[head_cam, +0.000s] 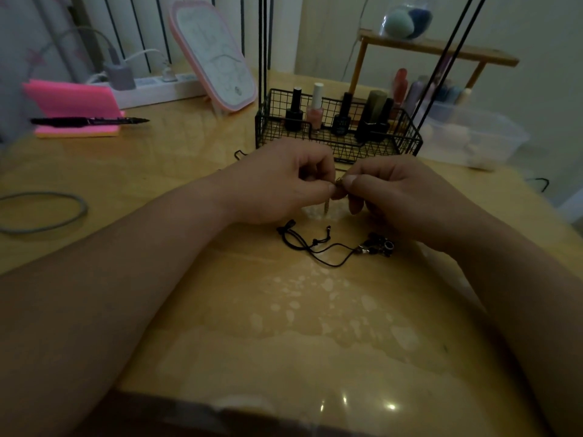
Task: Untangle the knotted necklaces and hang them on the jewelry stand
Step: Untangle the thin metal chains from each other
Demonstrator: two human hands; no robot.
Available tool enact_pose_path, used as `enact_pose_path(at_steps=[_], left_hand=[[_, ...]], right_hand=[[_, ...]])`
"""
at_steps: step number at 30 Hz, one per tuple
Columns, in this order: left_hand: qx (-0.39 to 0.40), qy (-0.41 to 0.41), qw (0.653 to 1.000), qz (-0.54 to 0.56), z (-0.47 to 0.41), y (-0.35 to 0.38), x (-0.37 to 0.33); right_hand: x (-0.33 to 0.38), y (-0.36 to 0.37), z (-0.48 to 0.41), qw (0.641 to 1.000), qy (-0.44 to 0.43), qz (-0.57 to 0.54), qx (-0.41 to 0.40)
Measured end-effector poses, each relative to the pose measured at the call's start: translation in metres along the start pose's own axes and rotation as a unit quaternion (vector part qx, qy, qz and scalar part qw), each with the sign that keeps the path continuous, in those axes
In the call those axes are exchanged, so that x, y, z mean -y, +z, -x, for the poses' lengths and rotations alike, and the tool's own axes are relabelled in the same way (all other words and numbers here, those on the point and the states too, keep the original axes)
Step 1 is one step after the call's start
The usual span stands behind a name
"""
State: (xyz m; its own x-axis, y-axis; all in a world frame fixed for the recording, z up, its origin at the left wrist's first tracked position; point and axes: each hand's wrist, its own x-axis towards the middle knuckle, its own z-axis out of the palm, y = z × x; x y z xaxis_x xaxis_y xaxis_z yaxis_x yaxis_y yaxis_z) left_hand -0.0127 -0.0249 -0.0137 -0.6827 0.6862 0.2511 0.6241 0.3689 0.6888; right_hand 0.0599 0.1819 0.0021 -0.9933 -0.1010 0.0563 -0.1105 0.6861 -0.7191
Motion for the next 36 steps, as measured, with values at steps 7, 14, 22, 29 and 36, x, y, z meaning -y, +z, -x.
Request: enact_pose_path(at_steps=[7,14,22,29,36], left_hand=[[-0.019,-0.032,0.999,0.016,0.0,-0.004,-0.005],[-0.057,-0.042,0.997,0.014,0.001,-0.006,-0.006],[-0.057,-0.046,0.993,0.092,0.002,-0.01,-0.009],[-0.013,-0.059,0.991,0.119,0.003,-0.012,-0.011],[0.03,-0.05,0.997,0.051,0.003,-0.008,-0.009]], right_hand=[[-0.002,-0.002,-0.001,0.999,-0.019,0.026,-0.01],[0.001,-0.005,0.001,0.999,-0.034,-0.032,0.016],[0.001,-0.007,0.003,0.998,-0.024,-0.055,0.02],[0.0,-0.005,0.003,0.998,-0.023,-0.053,0.008],[-0.003,-0.004,0.0,0.999,-0.034,-0.033,-0.008]])
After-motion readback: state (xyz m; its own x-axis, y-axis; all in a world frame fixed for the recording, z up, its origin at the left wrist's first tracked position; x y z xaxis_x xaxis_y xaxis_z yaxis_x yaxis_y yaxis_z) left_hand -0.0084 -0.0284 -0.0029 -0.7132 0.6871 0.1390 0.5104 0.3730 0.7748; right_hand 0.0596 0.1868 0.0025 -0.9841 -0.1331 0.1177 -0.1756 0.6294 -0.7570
